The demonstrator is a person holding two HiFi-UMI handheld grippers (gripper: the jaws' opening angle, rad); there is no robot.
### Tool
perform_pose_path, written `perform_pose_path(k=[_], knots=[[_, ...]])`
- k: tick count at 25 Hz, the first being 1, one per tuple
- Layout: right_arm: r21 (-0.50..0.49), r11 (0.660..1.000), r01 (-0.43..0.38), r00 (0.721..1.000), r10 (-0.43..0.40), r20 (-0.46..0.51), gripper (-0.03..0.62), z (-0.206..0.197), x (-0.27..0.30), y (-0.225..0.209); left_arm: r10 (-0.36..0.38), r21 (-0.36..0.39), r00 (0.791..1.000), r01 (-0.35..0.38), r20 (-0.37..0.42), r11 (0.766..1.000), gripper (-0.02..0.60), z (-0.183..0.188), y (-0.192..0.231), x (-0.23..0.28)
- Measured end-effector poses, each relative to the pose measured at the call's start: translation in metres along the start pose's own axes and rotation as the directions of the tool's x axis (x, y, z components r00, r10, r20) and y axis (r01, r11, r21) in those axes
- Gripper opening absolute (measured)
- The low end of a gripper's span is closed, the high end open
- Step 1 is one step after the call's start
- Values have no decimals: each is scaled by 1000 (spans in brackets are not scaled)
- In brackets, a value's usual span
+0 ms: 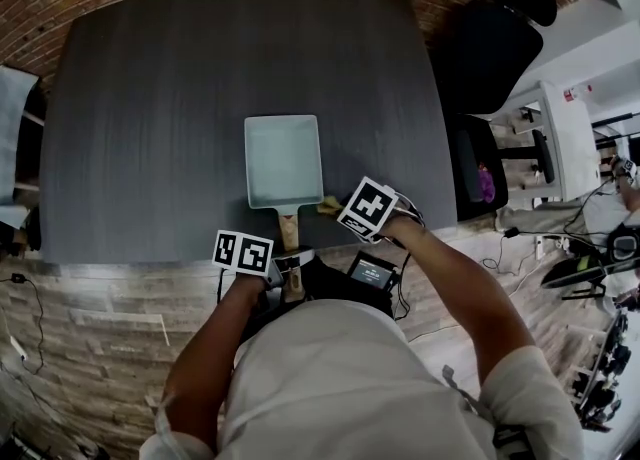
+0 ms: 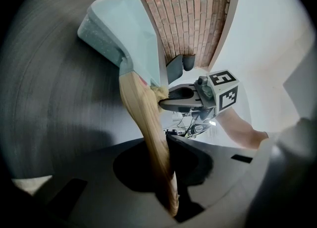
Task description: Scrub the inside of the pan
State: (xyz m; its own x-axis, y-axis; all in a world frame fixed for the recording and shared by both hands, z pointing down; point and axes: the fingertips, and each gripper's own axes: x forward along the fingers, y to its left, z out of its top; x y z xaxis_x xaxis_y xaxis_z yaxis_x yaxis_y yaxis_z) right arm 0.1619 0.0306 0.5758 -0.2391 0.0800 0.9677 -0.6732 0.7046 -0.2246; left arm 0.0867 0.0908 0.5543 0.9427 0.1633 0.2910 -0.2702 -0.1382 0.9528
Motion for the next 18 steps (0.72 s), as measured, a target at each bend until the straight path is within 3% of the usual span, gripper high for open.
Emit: perform_pose_path(k=[5, 10, 18], knots=[[21, 999, 50, 999, -51, 20, 55, 1, -13, -27, -6, 1, 1000, 6, -10, 1000, 69, -2, 0, -1], [71, 992, 102, 988, -110, 109, 55, 35, -37, -71, -10, 6, 1000, 11, -17, 1000, 69, -4, -2, 0], [229, 973, 30, 952, -97, 290, 55, 111, -65, -130, 3, 35, 999, -1, -51, 999, 67, -10, 2, -5]])
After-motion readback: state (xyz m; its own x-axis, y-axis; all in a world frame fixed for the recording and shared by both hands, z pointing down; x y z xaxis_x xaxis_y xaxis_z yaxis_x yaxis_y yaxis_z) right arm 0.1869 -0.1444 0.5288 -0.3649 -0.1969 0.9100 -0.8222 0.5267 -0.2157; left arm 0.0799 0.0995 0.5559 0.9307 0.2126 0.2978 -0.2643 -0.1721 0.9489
